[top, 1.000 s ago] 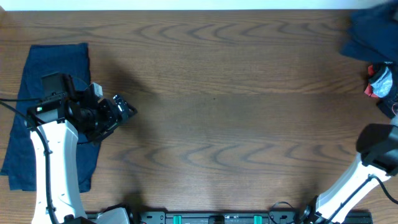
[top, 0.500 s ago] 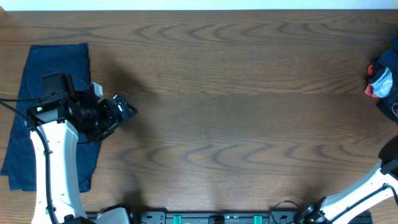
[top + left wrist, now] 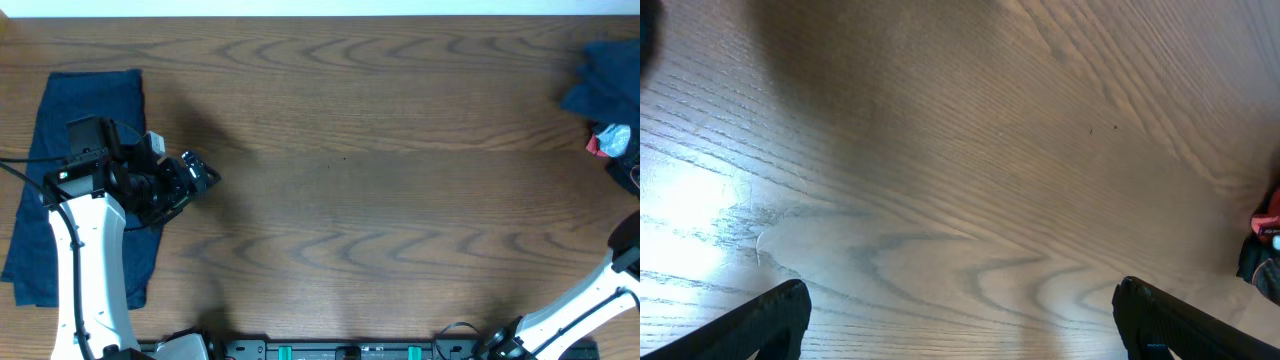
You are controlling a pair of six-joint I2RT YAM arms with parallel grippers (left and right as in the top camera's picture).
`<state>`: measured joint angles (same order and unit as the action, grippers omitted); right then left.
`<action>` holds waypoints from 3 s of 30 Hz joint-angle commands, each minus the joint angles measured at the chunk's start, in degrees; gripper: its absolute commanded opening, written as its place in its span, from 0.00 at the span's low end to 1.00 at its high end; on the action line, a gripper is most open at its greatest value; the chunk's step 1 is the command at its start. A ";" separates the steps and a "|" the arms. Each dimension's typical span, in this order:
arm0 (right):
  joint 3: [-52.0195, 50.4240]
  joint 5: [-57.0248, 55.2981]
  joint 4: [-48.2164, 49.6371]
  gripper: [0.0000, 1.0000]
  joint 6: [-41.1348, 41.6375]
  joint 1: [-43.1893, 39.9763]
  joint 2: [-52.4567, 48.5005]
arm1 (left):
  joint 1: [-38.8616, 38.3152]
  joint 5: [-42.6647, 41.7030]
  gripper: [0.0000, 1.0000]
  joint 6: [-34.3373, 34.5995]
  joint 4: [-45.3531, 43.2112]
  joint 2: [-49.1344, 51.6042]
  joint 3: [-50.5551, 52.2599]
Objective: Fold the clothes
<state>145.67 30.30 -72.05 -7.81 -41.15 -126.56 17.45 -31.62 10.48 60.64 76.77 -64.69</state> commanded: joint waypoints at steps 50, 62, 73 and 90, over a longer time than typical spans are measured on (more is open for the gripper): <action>18.97 9.20 -1.57 0.01 -5.73 -7.21 -6.32 | -0.20 -2.49 0.98 0.76 0.35 0.33 -1.18; 18.60 22.58 -6.82 0.01 -0.96 -1.81 -6.32 | -0.20 -2.51 0.98 0.74 0.98 0.33 -1.18; 18.45 36.30 -12.81 0.01 -4.11 17.11 -6.32 | -0.20 -2.49 0.98 0.72 0.59 0.33 -1.18; -4.57 0.81 -13.44 0.01 0.22 39.06 -6.64 | -0.20 -2.47 0.98 0.70 -0.31 0.33 -1.18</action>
<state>143.39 30.59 -86.11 -6.07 -3.60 -134.15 17.45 -33.28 10.70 60.42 76.77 -64.69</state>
